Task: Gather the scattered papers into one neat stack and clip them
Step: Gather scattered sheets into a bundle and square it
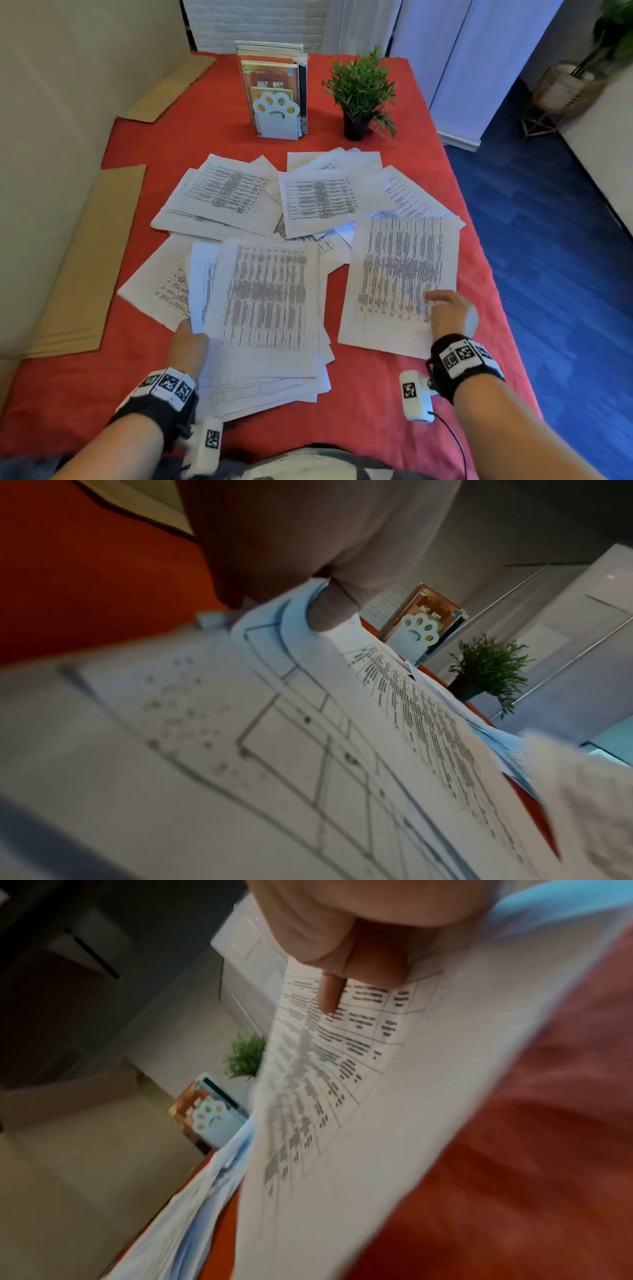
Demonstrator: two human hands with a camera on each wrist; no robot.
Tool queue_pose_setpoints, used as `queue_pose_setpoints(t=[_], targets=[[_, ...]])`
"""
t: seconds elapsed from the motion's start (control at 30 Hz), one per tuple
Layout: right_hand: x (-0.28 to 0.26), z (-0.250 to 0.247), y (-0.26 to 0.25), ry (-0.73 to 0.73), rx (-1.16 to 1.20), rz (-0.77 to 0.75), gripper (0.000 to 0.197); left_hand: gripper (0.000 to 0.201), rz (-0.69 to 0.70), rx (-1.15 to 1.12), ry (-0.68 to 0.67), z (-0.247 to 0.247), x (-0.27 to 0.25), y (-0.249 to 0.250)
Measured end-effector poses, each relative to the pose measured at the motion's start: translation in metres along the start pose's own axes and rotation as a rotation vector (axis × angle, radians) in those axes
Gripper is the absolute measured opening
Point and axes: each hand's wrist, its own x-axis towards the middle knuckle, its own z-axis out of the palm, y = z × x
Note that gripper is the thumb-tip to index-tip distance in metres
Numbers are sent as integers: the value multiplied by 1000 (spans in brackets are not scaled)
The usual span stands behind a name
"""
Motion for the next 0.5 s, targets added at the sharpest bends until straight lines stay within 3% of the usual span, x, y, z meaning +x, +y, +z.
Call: queue_pose_setpoints(t=[0.1, 0.17, 0.23, 0.3, 0.37, 0.43, 0.5], targets=[[5, -3, -7, -35, 88, 15, 40, 26, 19, 24, -44, -2, -6, 0], [1, 5, -12, -144, 102, 11, 41, 21, 25, -18, -75, 2, -10, 2], [-12, 18, -14, -313, 56, -42, 41, 26, 38, -35, -146, 7, -15, 4], [-31, 30, -14, -448, -36, -103, 44, 45, 58, -44, -264, 13, -19, 5], [-49, 42, -9, -551, -82, -121, 59, 60, 36, -64, -353, 18, -23, 8], [-61, 54, -1, -602, -171, -182, 77, 54, 0, -116, -366, 20, -26, 11], [-66, 61, 2, -610, -381, -225, 82, 43, -21, -168, -338, 23, -28, 14]])
